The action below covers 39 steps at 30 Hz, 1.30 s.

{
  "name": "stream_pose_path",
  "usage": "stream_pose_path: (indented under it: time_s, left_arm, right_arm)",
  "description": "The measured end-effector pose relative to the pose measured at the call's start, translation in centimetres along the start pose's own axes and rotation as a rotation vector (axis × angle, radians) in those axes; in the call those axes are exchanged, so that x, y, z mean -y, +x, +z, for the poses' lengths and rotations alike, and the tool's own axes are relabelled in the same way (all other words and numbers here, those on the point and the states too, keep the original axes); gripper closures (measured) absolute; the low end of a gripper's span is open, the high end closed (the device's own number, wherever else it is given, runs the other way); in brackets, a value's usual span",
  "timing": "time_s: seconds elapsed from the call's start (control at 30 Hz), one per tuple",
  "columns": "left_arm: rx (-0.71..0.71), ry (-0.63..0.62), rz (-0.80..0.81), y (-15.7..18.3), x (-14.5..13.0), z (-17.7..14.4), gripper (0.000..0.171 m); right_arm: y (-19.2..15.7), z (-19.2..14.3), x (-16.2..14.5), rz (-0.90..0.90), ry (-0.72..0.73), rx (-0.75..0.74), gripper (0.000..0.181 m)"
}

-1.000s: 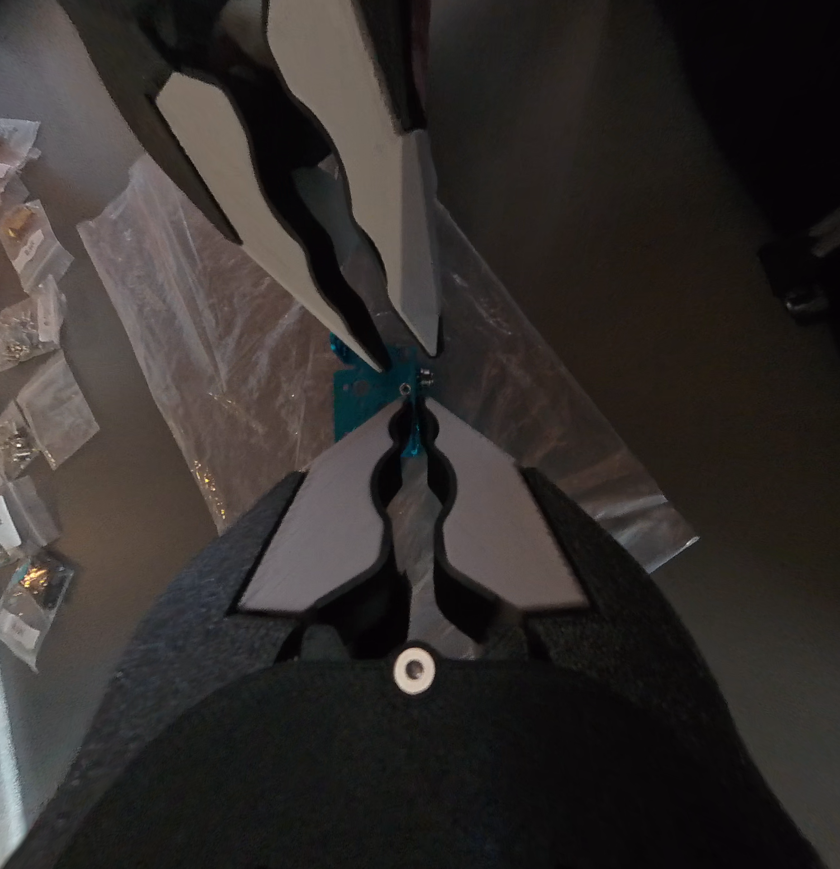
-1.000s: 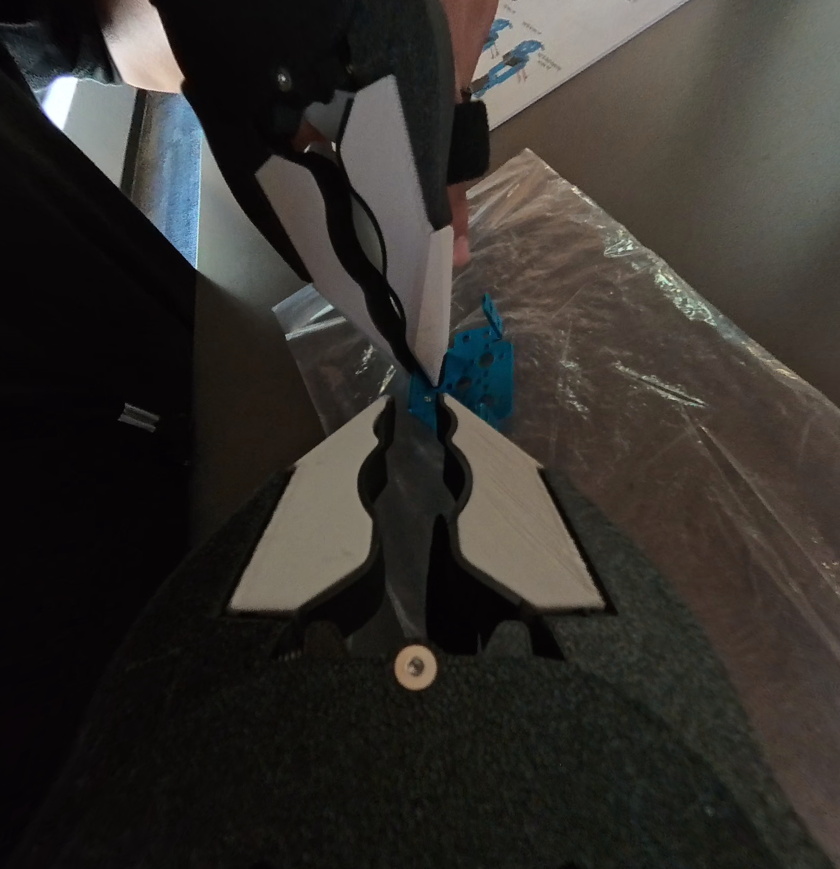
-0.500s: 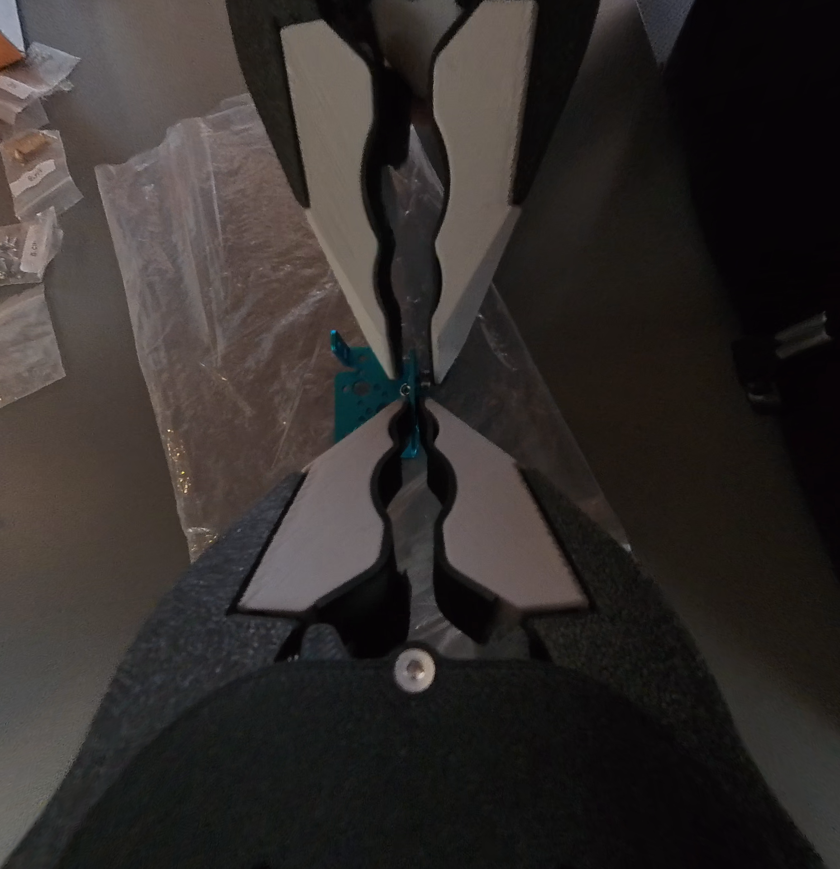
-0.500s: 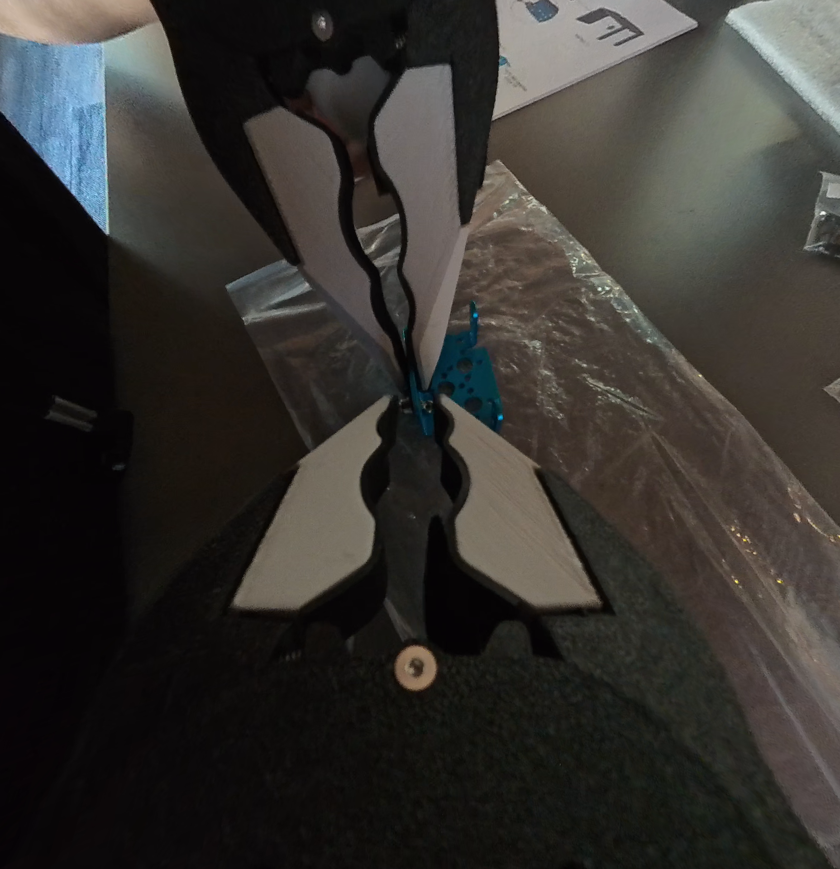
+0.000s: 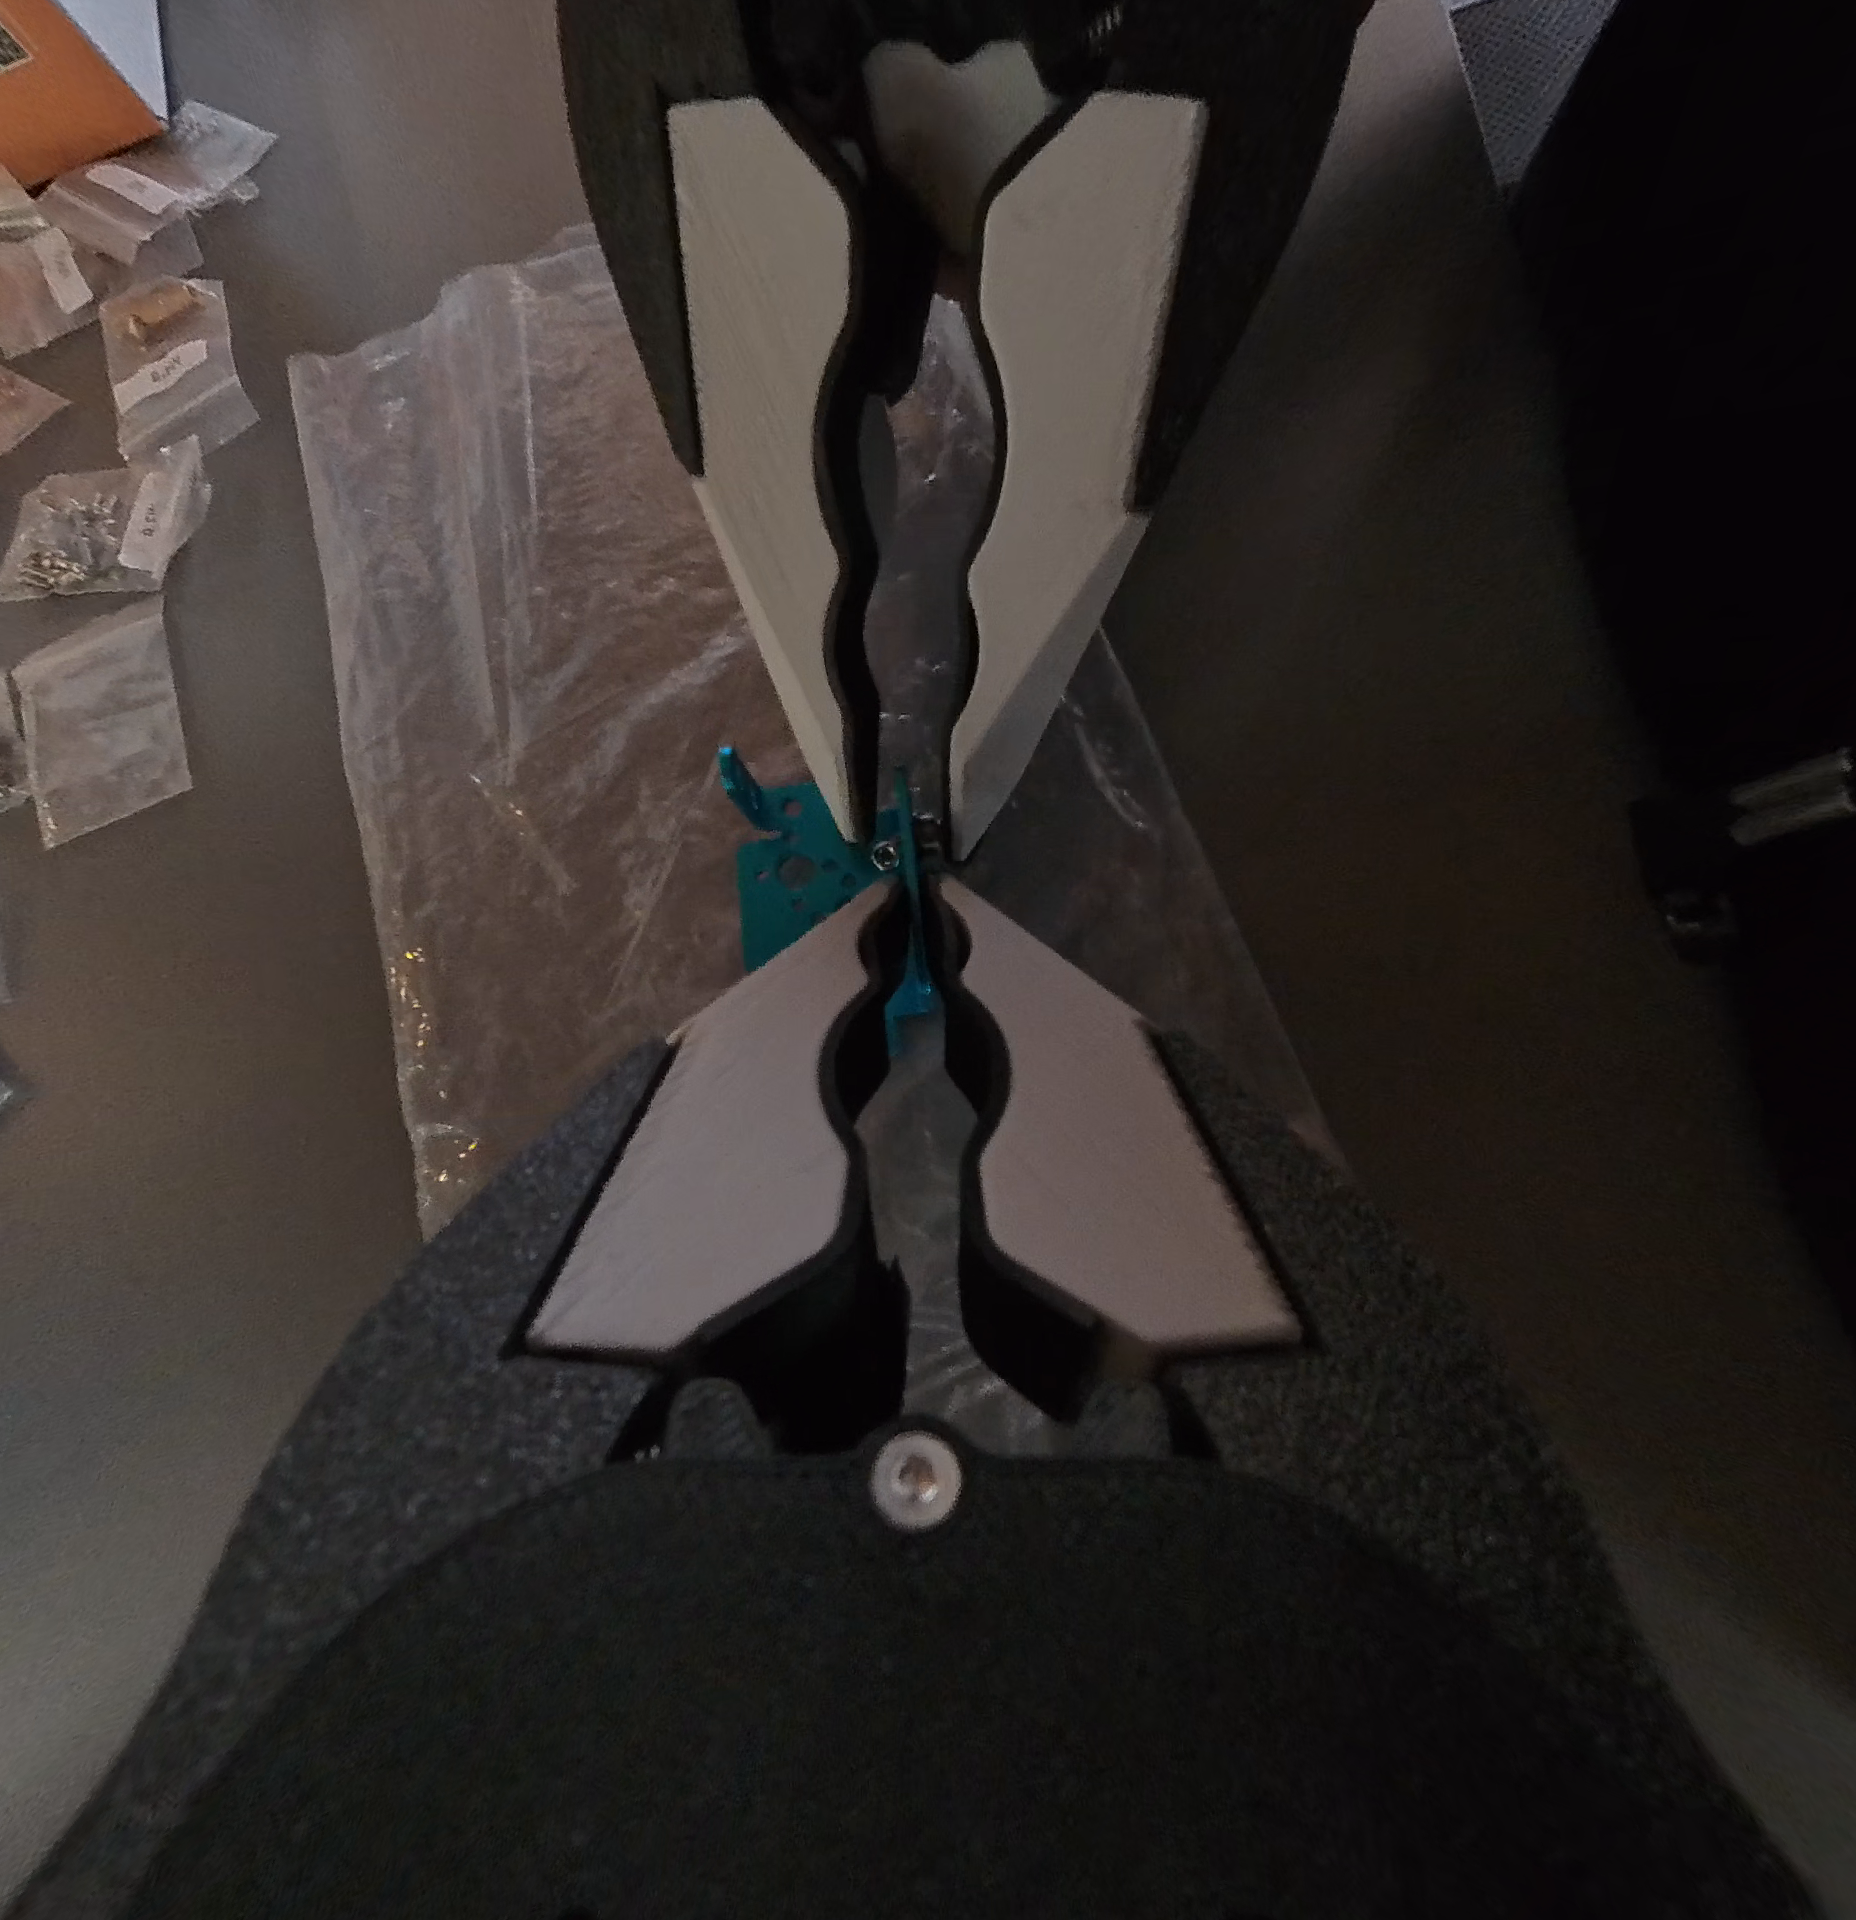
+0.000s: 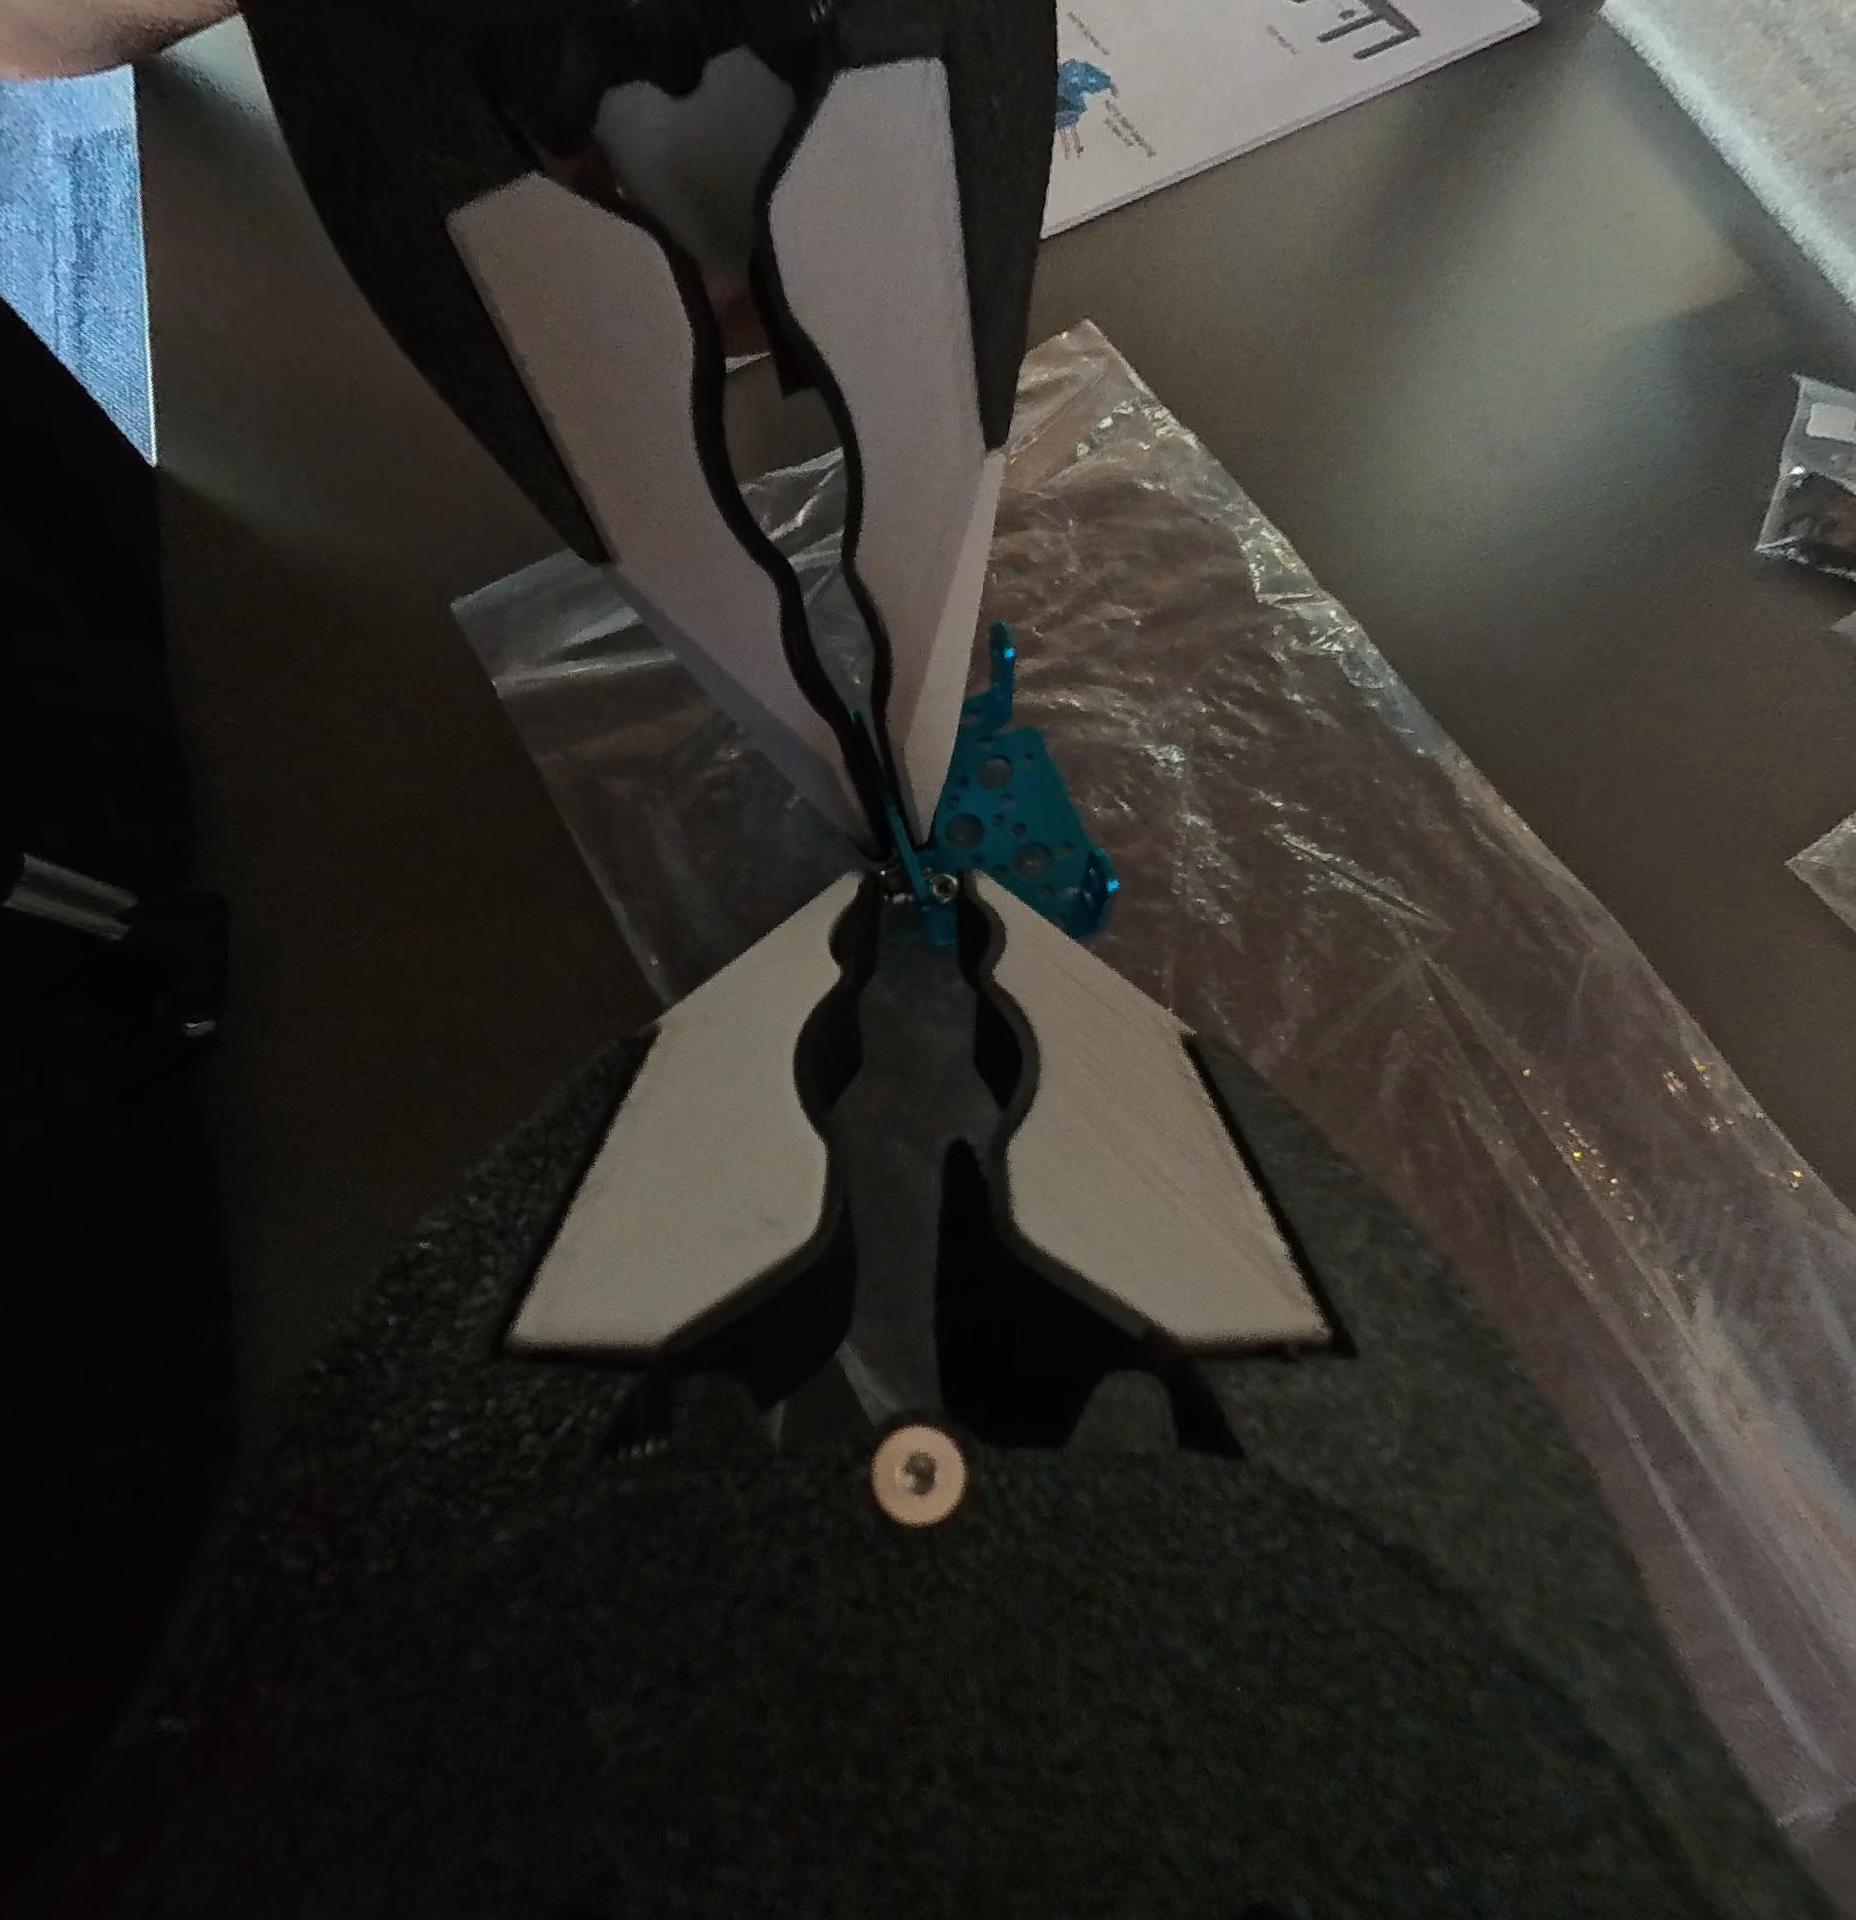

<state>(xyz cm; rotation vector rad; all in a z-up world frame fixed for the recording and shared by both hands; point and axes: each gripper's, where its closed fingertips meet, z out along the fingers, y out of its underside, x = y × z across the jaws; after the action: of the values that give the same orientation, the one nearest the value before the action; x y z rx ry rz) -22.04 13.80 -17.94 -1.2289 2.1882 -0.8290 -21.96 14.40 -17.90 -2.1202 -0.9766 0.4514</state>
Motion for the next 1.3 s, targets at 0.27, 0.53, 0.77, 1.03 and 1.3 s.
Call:
stream_pose_path:
  time_s: [0.27,0.53,0.77,1.03,1.3]
  left_arm:
    - [0.027,-0.011,0.023,0.1,0.1,-0.2,0.169]
    - [0.074,0.091,0.019,0.1,1.9,-1.5,0.158]
    - [0.064,0.422,-0.2,-2.4,4.7,-6.3,0.138]
    - [0.063,0.447,-0.284,-2.6,4.3,-6.8,0.139]
    - [0.071,0.308,-0.372,-0.6,2.2,-3.4,0.146]
  right_arm:
    - [-0.3,-0.1,0.2,-0.017,-0.026,0.02,0.173]
    - [-0.7,-2.0,0.9,-0.036,-0.029,0.096,0.174]
    - [0.5,-5.5,2.2,0.523,0.069,0.646,0.174]
    - [1.5,-5.6,1.1,0.905,-0.088,0.885,0.174]
    - [-0.6,-1.6,0.4,0.089,-0.034,0.372,0.174]
